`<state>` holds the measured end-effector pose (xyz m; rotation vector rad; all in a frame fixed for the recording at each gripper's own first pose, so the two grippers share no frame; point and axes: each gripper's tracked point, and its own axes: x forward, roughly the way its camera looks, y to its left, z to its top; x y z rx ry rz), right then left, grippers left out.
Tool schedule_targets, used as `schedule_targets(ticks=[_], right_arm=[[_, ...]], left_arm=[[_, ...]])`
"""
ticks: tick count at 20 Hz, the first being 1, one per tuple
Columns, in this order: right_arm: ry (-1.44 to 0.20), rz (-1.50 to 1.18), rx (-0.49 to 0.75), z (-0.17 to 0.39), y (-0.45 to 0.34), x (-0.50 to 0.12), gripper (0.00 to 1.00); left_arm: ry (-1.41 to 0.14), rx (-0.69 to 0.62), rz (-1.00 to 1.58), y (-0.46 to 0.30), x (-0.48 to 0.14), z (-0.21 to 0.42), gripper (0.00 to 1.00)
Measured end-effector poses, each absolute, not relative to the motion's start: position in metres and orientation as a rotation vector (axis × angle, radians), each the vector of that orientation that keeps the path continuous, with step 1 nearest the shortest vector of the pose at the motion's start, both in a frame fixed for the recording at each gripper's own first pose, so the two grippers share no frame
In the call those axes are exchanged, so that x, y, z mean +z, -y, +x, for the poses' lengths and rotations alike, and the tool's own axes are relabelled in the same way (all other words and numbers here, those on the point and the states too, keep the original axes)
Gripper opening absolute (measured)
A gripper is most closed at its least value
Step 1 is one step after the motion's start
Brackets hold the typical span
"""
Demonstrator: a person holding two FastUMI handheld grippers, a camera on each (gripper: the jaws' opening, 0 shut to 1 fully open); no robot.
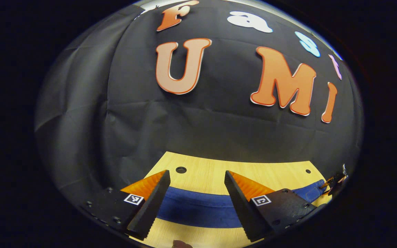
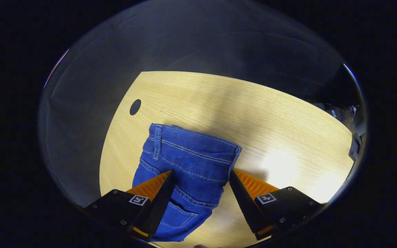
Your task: Grasp the waist and the cuffs of the jeans and fold them to make the two legs overlap; first hold the waist and fold one-third of the jeans toward the cuffs, then hold the cuffs and fold the remaining one-third in the same direction to finish folding.
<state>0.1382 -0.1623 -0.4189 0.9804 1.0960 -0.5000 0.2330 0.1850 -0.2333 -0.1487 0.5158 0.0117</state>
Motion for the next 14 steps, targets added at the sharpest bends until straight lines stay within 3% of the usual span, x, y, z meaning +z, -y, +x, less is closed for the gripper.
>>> schedule_targets(ticks=[1,2,5,6,8,9,14], right_arm=[[-1.098,0.954,-0.508,0.132,0.166,-0.419,0.95],[-1.114,0.926,-0.51,0.128,0.168,-0.421,0.86],[-1.094,1.003,-0.515,0.134,0.161,-0.426,0.39],[-1.091,1.007,-0.504,0.137,0.159,-0.426,0.3],[-1.075,0.987,-0.493,0.135,0.16,-0.427,0.3],[-1.071,0.989,-0.503,0.134,0.162,-0.419,0.17],[-1.003,0.998,-0.464,0.142,0.16,-0.394,0.16]], left_arm=[[-0.495,0.009,-0.124,-0.185,-0.231,0.234,0.98],[-0.482,-0.004,-0.108,-0.185,-0.23,0.236,0.98],[-0.516,-0.025,-0.127,-0.18,-0.235,0.232,0.97],[-0.526,-0.022,-0.139,-0.176,-0.232,0.228,0.97],[-0.53,-0.011,-0.154,-0.174,-0.232,0.227,0.97],[-0.53,-0.01,-0.156,-0.174,-0.232,0.227,0.98],[-0.527,-0.021,-0.154,-0.173,-0.232,0.227,0.97]])
